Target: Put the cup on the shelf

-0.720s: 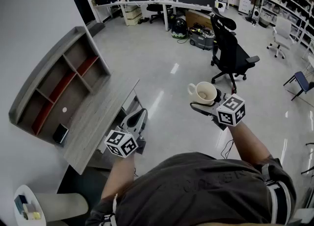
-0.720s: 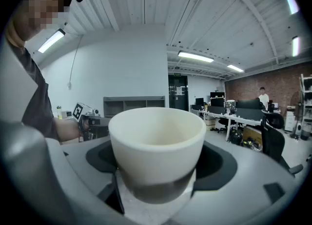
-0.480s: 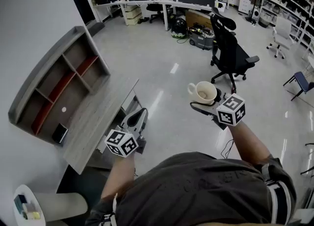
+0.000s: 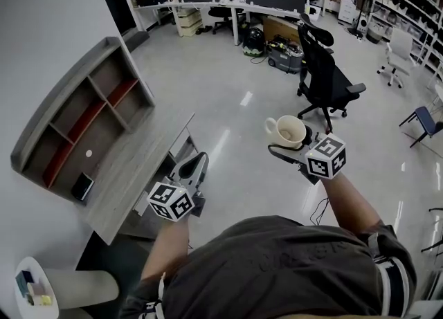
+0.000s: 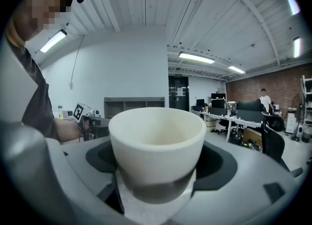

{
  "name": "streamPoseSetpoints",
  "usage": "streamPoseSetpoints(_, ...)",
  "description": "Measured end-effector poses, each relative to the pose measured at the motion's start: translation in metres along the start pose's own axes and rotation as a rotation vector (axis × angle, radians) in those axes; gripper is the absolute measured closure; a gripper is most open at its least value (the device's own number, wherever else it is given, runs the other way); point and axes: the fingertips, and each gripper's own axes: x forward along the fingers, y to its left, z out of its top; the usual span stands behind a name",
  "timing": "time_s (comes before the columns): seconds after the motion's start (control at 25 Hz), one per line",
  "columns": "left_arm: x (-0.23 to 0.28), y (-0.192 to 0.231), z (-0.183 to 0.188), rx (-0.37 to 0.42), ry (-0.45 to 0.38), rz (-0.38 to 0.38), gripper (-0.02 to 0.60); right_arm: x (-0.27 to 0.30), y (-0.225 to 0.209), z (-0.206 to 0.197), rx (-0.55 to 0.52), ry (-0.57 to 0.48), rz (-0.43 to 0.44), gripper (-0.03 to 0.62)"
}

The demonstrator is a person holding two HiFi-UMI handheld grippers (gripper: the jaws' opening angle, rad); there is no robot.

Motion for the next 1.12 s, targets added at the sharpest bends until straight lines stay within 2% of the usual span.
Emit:
streamPoseSetpoints(0.72, 0.063, -0.062, -0.019, -0.003, -0.013, 0.059, 0.575, -0.054, -0.058, -0.011, -0.016, -0.003, 0.079, 0.164)
streamPoseSetpoints(0.92, 0.079, -0.051, -0.02, -0.005, -0.002, 0.052, 0.575, -0.042, -0.073, -0.012, -0.004, -0.003, 0.081, 0.164)
streamPoseSetpoints(1.12, 0.096, -0.011, -0.021, -0.027, -0.001, 0.038, 0.575, -0.006, -0.089, -0.015, 0.007, 0.019, 0.072, 0.164)
